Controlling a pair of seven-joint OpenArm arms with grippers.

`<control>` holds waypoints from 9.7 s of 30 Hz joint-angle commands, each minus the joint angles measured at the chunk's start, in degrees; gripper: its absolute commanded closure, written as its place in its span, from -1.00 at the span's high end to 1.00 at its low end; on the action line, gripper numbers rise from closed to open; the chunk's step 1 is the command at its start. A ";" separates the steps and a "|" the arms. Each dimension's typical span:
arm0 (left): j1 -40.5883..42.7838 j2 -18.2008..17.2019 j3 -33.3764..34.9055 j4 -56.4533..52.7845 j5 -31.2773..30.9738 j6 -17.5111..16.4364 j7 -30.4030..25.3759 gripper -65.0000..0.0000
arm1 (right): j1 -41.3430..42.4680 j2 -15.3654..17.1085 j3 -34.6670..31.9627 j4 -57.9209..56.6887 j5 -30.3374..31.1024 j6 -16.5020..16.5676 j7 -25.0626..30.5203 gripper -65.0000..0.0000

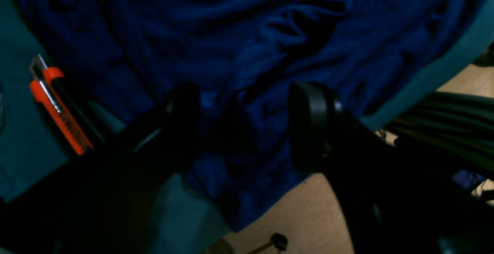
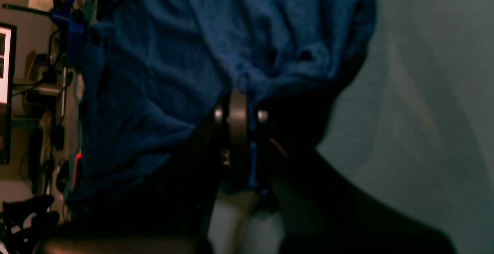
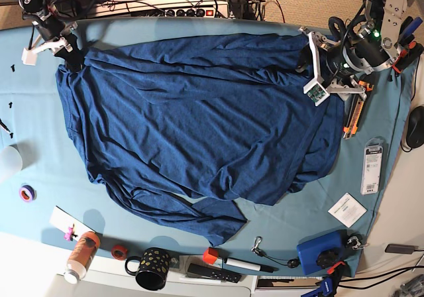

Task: Layout the t-shirt on the table in an organized manner, then fold the t-shirt properly
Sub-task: 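Pull the right gripper's held shirt corner outward away from the left gripper, then regrasp the shirt corner with the left gripper and lift it, then lift both held corners and stretch the shirt taut between the grippers, then lower both grippers and lay the stretched shirt edge flat on the table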

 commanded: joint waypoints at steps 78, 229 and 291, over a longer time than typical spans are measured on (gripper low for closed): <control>8.72 8.41 -40.00 -35.39 -52.81 -13.44 12.11 0.05 | 0.00 3.82 5.44 0.76 10.05 0.47 -5.02 -1.00; -6.40 3.15 -36.30 -35.39 -44.87 -17.88 11.30 -1.00 | 7.63 3.82 -7.32 0.81 -2.03 0.47 -3.34 -1.00; -14.14 1.68 -29.55 -35.39 -26.62 -13.18 -2.49 -0.04 | 5.27 1.01 13.73 0.81 5.95 0.47 -0.48 -0.28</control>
